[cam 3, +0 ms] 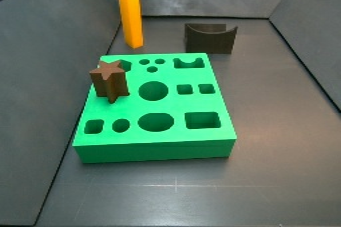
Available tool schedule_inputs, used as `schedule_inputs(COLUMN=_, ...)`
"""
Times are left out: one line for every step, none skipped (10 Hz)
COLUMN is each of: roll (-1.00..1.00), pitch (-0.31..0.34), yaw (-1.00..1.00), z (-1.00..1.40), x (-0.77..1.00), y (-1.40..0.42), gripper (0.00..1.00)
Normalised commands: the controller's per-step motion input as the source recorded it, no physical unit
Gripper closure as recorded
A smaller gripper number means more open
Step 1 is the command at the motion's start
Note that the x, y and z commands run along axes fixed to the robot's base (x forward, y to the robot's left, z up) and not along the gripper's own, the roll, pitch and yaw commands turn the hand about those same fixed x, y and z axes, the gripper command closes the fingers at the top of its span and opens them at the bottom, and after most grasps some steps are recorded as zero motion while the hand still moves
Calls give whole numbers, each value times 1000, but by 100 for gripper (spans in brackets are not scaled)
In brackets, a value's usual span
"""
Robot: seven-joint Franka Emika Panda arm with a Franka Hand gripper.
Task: Pick up the rectangle object. Move up. Move to above the board. Insert the rectangle object.
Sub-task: Pick up the rectangle object.
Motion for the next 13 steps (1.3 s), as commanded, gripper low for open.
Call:
schedule_inputs(roll=0, pitch=-224, yaw=-206, z=-17, x=-694, y=-51, gripper=0)
schedule_inputs(roll=-14, pitch=-113, yaw=203, z=0, x=-714, y=-126, gripper=0)
schedule_inputs(roll=-159, pitch=-187, yaw=320, z=-51, x=-731, y=-123, gripper=0)
schedule_inputs(roll=-171, pitch=-189, yaw=374, z=-20, x=-691, y=-174, gripper=0)
schedule_inputs(roll=-86, pitch=-103, yaw=491, z=-77, x=-500, y=-337, gripper=0)
schedule_inputs(roll=0, pitch=-20, yaw=649, z=-160, x=-271, y=-451, gripper=0)
schedule_inputs(roll=63, pitch=-36, yaw=760, z=-286, x=-257, y=-434, gripper=0)
schedule_inputs(roll=90, pitch=-117, yaw=800, z=-520, x=-349, y=-283, gripper=0)
schedule_inputs(roll=81, pitch=-156, yaw=837, z=-874, x=-311, y=-34, gripper=0)
schedule_inputs(roll=41, pitch=-139, yaw=863, z=-903, x=-146, y=226, gripper=0)
schedule_inputs(roll=51, pitch=-186, yaw=791, z=-866, x=-186, y=343, gripper=0)
schedule_inputs(roll=-23, pitch=-109, yaw=40, z=-94, x=-191, y=3, gripper=0)
schedule_inputs(roll=0, pitch=-7, yaw=0, z=0, x=0, y=0, gripper=0)
